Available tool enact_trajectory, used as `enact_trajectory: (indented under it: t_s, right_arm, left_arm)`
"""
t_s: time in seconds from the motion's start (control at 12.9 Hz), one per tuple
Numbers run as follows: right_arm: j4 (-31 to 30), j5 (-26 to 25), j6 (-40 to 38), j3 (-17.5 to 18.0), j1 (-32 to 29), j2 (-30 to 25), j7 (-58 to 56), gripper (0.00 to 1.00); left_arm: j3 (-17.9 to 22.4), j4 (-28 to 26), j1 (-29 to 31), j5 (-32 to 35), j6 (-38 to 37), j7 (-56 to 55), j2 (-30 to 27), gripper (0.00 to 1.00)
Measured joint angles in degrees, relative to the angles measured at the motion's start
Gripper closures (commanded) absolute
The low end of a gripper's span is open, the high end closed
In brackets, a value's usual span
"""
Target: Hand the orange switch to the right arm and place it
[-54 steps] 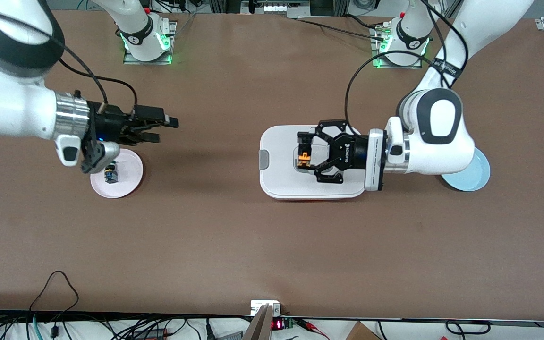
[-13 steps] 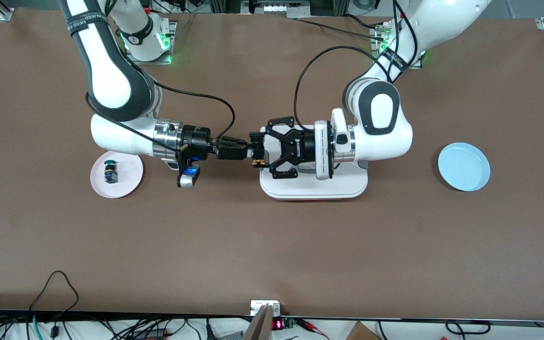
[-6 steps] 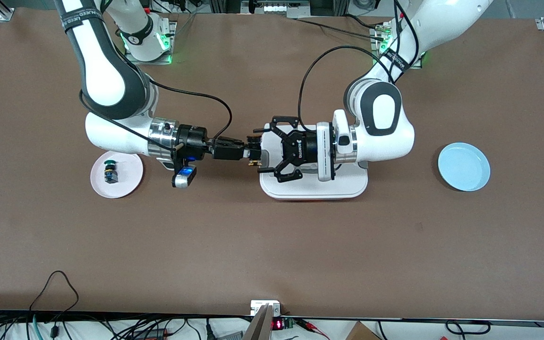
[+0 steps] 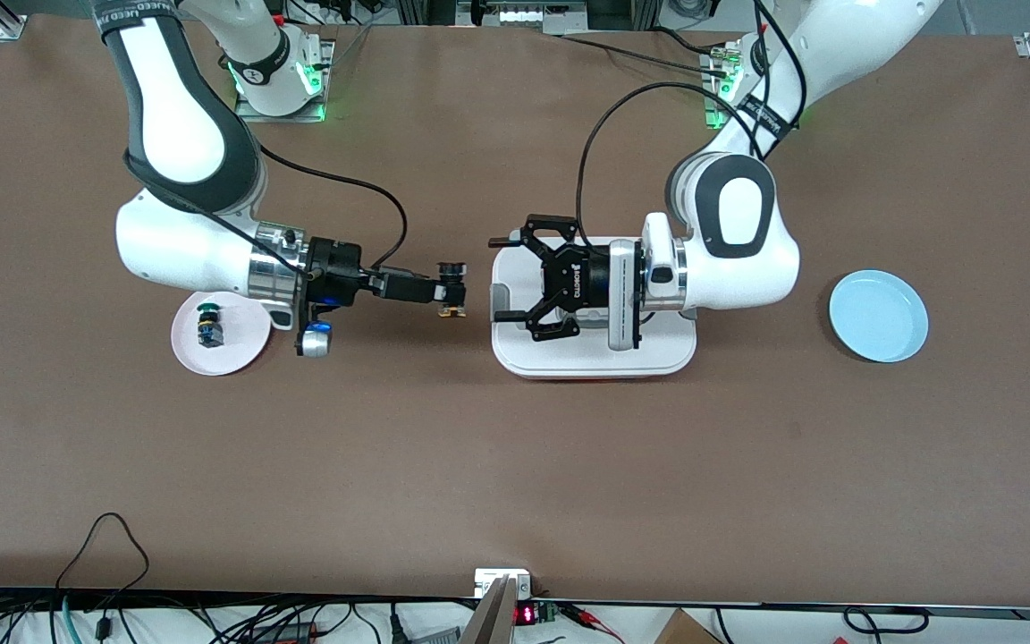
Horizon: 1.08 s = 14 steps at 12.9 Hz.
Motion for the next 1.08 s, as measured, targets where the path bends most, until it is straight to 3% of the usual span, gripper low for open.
enact_trajectory:
  t_s: [0.23,0.54,0.77,1.08]
  right_arm:
    - [0.0,-15.7,-0.4,0.0,-1.7,-1.9,-3.6,1.00]
    - [-1.4,-31.1,-2.9,-0.1,-4.3,-4.0,-6.8,1.00]
    - [-3.6,-47.2,-3.3,-0.1,-5.5,-5.0,-9.1,1.00]
    - [-8.0,-56.3,-3.3,-0.3,-9.5,-5.1,-18.2,1.00]
  left_arm:
    - [0.1,0.4,3.6,13.3,-6.7,-12.8,-2.1,0.00]
    - [0.2,1.2,8.2,32.5,-17.9,-33.3,-6.2,0.00]
    - [0.3,2.0,9.9,48.4,-26.2,-50.7,-9.7,0.00]
    - [0.4,9.8,10.6,70.7,-40.3,-68.3,-11.8,0.00]
